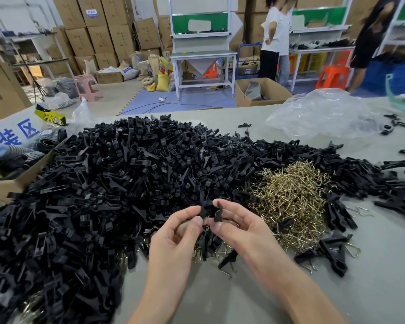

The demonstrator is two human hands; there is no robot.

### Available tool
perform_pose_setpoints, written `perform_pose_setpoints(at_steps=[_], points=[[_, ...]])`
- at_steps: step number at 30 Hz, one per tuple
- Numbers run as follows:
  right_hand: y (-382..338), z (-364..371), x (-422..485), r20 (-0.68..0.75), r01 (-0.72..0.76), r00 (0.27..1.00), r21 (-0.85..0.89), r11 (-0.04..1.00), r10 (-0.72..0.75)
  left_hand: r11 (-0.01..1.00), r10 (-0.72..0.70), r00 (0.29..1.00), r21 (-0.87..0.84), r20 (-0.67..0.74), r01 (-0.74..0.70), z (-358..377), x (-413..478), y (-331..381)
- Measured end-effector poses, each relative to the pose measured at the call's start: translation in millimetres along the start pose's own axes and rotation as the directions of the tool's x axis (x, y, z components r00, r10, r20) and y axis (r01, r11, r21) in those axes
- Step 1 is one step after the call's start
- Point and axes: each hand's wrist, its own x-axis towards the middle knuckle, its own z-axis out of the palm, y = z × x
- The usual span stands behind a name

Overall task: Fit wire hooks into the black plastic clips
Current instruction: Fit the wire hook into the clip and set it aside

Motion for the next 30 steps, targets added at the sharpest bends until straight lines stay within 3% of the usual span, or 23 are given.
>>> perform_pose_setpoints(at_steps=[6,12,30], points=[[-0.5,4.4,-2.7,0.069,-0.009,0.998,0.143,0.990,-0.001,0.997,0.025,1.000,0.067,-0.016,-0.024,-0.3,-1.0,1.1],[-0.9,6.0,-1.3,0.027,-0.020,0.999,0.156,0.987,0.016,0.993,0.017,1.000,0.120,0.001,-0.017,2.2,-2.8,-0.8],[-3.5,7.3,-5.7,0.024,0.046,0.999,-0.061,0.997,-0.045,0.984,0.019,1.000,0.180,0.008,-0.020,0.0,-3.2,2.0]])
